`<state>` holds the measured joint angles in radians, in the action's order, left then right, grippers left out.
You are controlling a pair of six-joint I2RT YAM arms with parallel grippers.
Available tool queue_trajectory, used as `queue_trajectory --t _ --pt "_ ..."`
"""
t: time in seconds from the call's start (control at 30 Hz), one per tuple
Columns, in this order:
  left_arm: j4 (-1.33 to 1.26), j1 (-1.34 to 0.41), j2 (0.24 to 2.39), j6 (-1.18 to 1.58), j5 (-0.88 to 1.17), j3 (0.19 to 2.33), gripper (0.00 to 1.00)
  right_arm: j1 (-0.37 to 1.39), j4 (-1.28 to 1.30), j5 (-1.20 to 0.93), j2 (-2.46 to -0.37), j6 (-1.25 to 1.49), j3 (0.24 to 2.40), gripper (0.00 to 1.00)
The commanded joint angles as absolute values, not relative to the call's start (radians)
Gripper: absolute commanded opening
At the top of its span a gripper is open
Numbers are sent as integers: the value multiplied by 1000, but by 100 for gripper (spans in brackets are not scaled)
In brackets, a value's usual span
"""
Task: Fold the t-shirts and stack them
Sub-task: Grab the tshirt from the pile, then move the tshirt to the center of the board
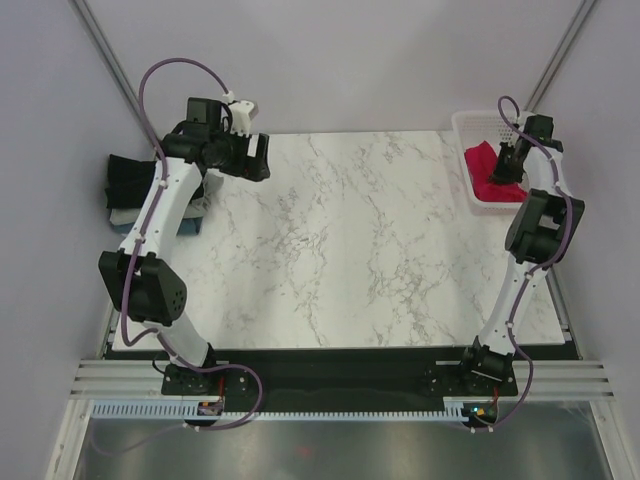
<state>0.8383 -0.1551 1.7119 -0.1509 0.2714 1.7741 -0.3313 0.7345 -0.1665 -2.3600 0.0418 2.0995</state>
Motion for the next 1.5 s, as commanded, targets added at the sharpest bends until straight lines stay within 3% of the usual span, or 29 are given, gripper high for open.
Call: queue_trajectory --t 0.0,0.03,0.33,0.47,0.57,0.63,0.67,0.7,0.73,0.83,0.97,1.13,1.37,1.47 --pt "831 -160 1664 -169 276 1766 96 -334 719 -232 -2297 41 2151 9" --pt "833 -160 1645 -163 290 1757 96 -333 719 -223 -2266 34 2138 0" --pt "752 -161 1430 -101 483 1553 88 -296 752 -277 -1748 -80 2014 0" --pt "701 -167 1327 -37 442 1383 93 -157 666 -365 -1435 -146 1829 0" --pt "699 -111 1253 -37 443 1301 95 29 670 -428 -1327 -106 1801 0" --pt "696 -98 1197 35 449 1264 97 61 649 -556 -1298 -10 1778 0" --pt "696 -98 1181 70 386 1256 99 55 647 -522 -1292 35 1767 1" --pt "690 -98 1164 63 385 1247 100 37 649 -484 -1286 55 1741 28" --pt "684 -98 1142 55 396 1238 100 -32 650 -462 -1284 40 1723 40" --pt "678 -98 1132 51 440 1206 100 -93 684 -379 -1299 31 1675 38" --pt "678 -98 1111 60 503 1172 100 -94 664 -472 -1286 81 1561 50" --pt "709 -101 1107 49 670 1170 100 -95 658 -543 -1230 92 1456 50" --pt "628 -207 1259 94 701 1103 98 -69 635 -644 -1111 127 1133 50" --pt "618 -210 1411 55 689 1156 92 -64 629 -620 -1069 124 1076 50"
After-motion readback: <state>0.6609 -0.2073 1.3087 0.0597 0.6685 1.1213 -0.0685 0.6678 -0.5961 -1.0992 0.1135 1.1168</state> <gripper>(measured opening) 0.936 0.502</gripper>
